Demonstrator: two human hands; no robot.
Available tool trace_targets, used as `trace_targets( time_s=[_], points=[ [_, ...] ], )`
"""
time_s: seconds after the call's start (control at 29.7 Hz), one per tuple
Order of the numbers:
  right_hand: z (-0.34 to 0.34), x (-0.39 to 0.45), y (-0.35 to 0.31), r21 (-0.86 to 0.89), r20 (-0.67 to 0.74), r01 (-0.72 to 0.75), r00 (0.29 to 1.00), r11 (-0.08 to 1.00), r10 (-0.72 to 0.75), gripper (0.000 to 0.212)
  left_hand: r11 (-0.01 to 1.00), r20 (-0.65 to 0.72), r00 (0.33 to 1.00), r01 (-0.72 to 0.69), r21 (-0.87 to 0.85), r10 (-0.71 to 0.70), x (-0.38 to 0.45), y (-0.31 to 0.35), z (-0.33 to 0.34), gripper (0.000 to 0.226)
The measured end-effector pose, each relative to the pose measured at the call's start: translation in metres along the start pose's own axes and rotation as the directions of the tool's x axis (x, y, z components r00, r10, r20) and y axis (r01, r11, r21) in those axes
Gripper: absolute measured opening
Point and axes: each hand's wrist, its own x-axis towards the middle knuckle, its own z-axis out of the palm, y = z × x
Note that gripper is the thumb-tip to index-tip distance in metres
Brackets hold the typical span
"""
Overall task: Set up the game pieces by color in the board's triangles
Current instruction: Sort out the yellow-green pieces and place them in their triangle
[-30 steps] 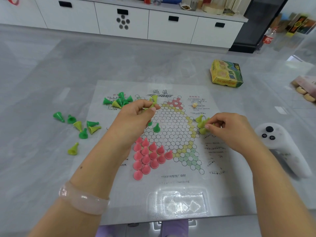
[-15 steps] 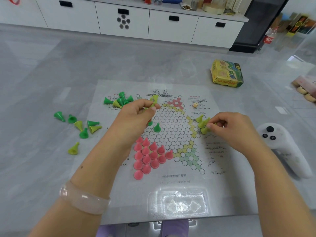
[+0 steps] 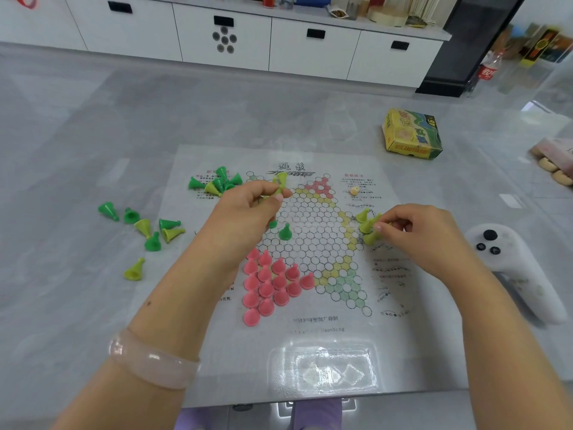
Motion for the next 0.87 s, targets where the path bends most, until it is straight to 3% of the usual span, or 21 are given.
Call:
trace_targets(
  time_s=[0.13, 0.34, 0.57, 0.87],
  points=[
    [-0.004, -0.005, -0.021, 0.134, -0.12, 0.062, 0.992, 0.989, -0.046, 0.015, 0.998, 0.066, 0.997, -0.043, 0.048, 0.04, -0.001, -0.002, 0.005, 0.021],
    [0.014, -0.012, -0.069, 0.416, -0.044, 0.194, 0.98, 0.889, -0.194, 0.011, 0.982, 0.147, 0.987, -0.092, 0.164, 0.068, -0.005, -0.003, 0.014, 0.022],
    [0.017, -0.01, -0.074, 0.563, -0.02, 0.14, 0.988, 0.814, -0.156, 0.011, 0.973, 0.167, 0.982, -0.115, 0.201, 0.082, -0.005, -0.003, 0.012, 0.02],
    [0.019, -0.006, -0.07, 0.629, 0.025, 0.093, 0.99, 0.772, -0.139, 0.005, 0.979, 0.146, 0.988, -0.074, 0.189, 0.047, -0.007, 0.002, 0.012, 0.019]
  ],
)
